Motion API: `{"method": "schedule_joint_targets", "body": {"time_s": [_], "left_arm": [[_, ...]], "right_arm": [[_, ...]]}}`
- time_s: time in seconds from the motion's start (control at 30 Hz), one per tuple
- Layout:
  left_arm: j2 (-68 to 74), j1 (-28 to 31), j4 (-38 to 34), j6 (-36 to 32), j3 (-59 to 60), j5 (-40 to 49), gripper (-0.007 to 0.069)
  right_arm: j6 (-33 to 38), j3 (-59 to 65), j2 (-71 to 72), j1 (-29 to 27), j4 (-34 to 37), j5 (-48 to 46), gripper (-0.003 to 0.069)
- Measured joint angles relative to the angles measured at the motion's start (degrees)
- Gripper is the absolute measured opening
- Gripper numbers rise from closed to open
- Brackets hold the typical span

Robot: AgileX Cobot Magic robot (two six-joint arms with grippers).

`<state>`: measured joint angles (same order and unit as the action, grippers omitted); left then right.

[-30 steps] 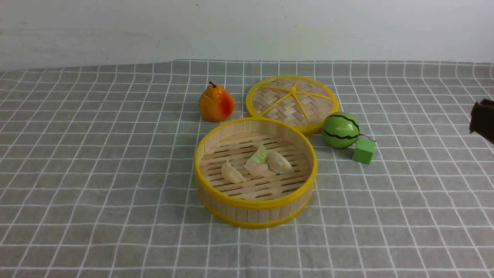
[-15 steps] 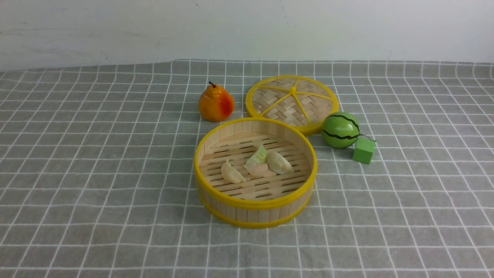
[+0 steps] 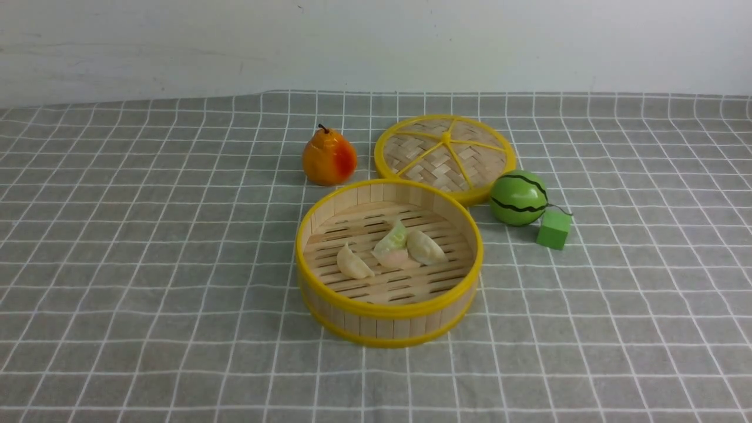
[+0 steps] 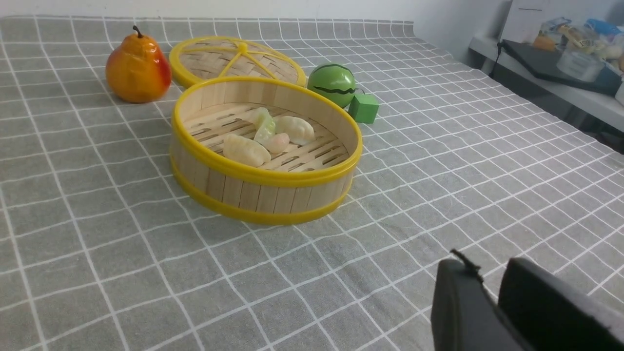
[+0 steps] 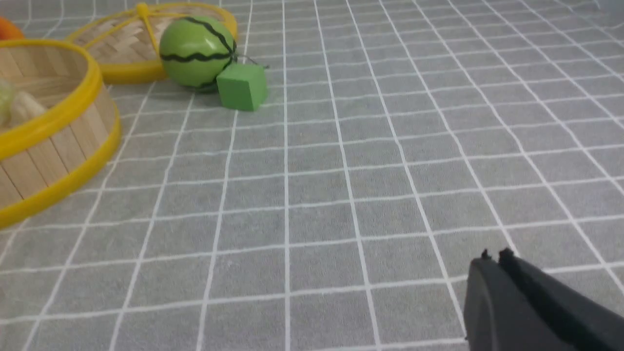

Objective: Put the dumplings into the steamer on the table with the grey tablecloth.

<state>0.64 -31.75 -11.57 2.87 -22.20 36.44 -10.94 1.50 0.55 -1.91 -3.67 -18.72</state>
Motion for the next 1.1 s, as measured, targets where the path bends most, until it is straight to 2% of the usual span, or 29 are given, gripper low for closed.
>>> {"method": "schedule_joint_targets", "body": {"time_s": [0.23, 1.1], "left_arm": [[0.0, 0.0, 0.0, 0.0, 0.0, 0.05, 0.0128], [0.0, 0.0, 0.0, 0.0, 0.0, 0.22, 0.0155]], "right_arm": [[-0.1, -0.37, -0.01, 0.0, 0.0, -2.63, -0.0002], [-0.21, -0.43, -0.01, 0.0, 0.0, -2.87, 0.0012]]}}
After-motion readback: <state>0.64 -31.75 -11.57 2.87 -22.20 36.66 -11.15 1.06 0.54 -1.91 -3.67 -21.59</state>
